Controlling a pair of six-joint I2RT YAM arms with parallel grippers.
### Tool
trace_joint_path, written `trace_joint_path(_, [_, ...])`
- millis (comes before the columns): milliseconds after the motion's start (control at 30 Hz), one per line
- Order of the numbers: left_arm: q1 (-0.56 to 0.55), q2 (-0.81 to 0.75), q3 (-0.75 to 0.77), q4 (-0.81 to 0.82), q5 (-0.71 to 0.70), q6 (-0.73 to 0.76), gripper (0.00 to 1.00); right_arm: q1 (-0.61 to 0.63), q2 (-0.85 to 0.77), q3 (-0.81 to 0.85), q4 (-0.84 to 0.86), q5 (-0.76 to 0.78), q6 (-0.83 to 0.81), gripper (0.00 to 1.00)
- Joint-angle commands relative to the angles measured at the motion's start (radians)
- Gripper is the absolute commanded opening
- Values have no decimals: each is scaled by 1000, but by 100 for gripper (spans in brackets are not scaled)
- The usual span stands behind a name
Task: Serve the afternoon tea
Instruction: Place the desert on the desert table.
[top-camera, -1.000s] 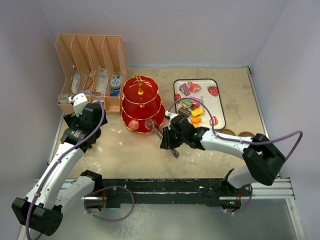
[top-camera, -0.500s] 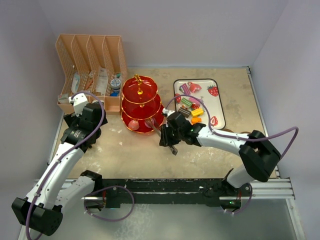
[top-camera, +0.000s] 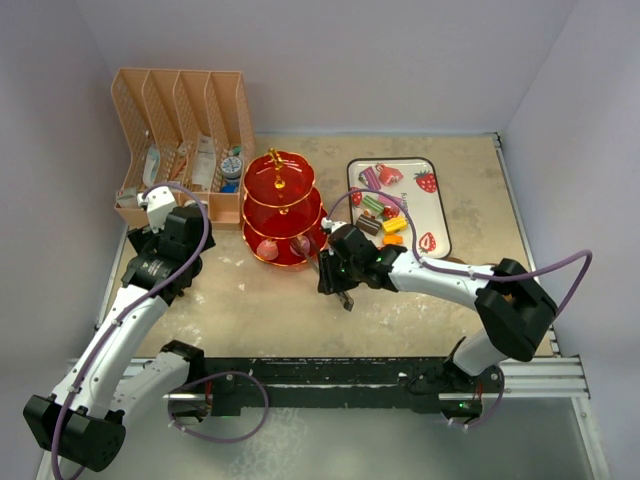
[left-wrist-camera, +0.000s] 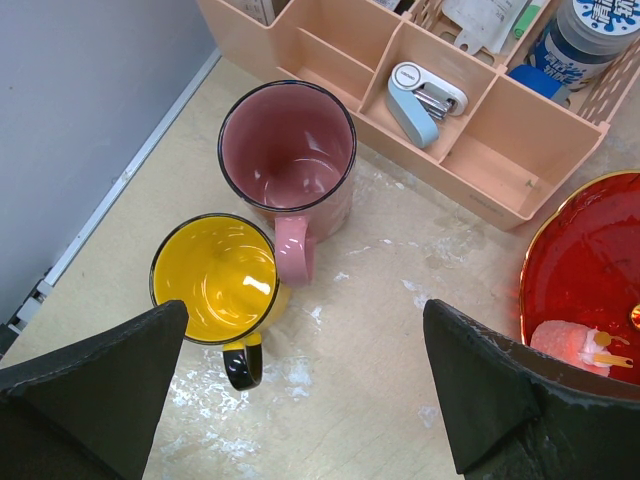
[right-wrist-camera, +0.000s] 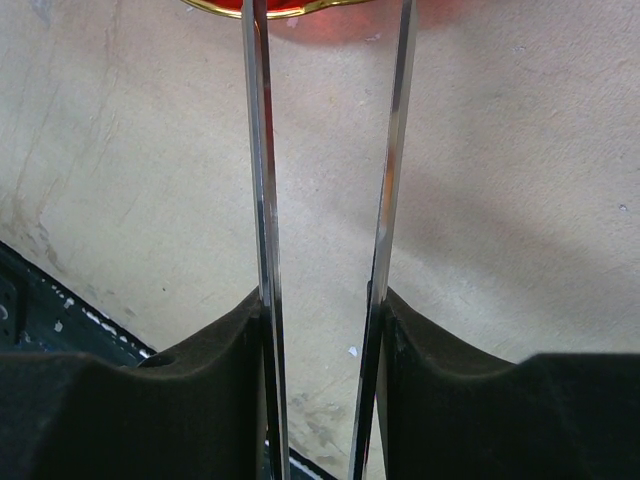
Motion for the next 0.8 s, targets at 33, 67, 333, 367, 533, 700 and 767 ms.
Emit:
trace_joint_path(33, [-3,-4,2,25,-6,-1,99,5,-34,55,-3,28,-11,43])
trace_joint_path(67, [-3,-5,2,25,-5,-1,99,5,-37,56,-3,26,-9,43])
trace_joint_path(333, [-2,-2,1,27,-3,1,99,6,-54,56,3,1,-11,47])
trace_joint_path(367, [-1,-2,1,27,-3,0,99,5,-51,57,1,0,-11,47])
trace_joint_path(533, [-2,2,2,27,-1,0,99,5,-61,51,-1,7,-10,47])
trace_joint_path(700, [-3,0,3,27,4,2,99,5,-123,26,-10,39,5,45])
trace_joint_path(767, [-2,-3,2,31,16,7,99,5,-162,9,-24,52,13,44])
